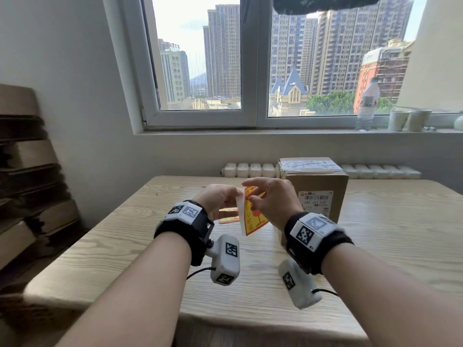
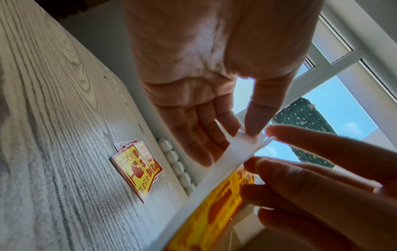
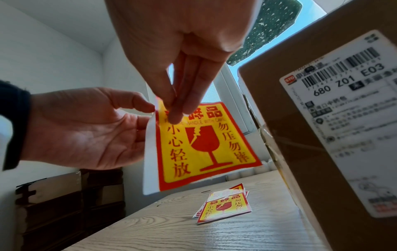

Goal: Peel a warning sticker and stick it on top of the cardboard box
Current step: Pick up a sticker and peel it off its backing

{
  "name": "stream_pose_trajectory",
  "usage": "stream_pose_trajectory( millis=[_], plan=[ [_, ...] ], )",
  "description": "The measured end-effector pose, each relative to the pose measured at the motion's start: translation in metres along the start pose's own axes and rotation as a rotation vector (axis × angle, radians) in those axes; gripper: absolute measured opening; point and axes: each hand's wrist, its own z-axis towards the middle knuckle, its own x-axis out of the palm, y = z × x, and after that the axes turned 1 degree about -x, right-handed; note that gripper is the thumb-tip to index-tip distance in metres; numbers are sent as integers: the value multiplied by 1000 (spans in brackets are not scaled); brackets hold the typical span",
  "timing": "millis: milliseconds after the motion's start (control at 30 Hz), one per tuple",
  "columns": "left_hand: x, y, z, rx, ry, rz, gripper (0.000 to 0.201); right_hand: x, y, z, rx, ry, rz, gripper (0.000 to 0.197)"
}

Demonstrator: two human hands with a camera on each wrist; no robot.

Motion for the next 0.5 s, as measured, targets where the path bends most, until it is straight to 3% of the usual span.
stream_pose_trajectory(
  millis=[167,333,500],
  plan=[
    [-4,2,1,11,-12,53,9,-2,-1,-2,-2,16,-49,28],
    [-3,5,4,-3,-32,86,12,-2,-1,0,-55,18,-201,8],
    [-6,11,10,-18,-85,148,21,3,-9,2,-66,35,-226,5]
  ],
)
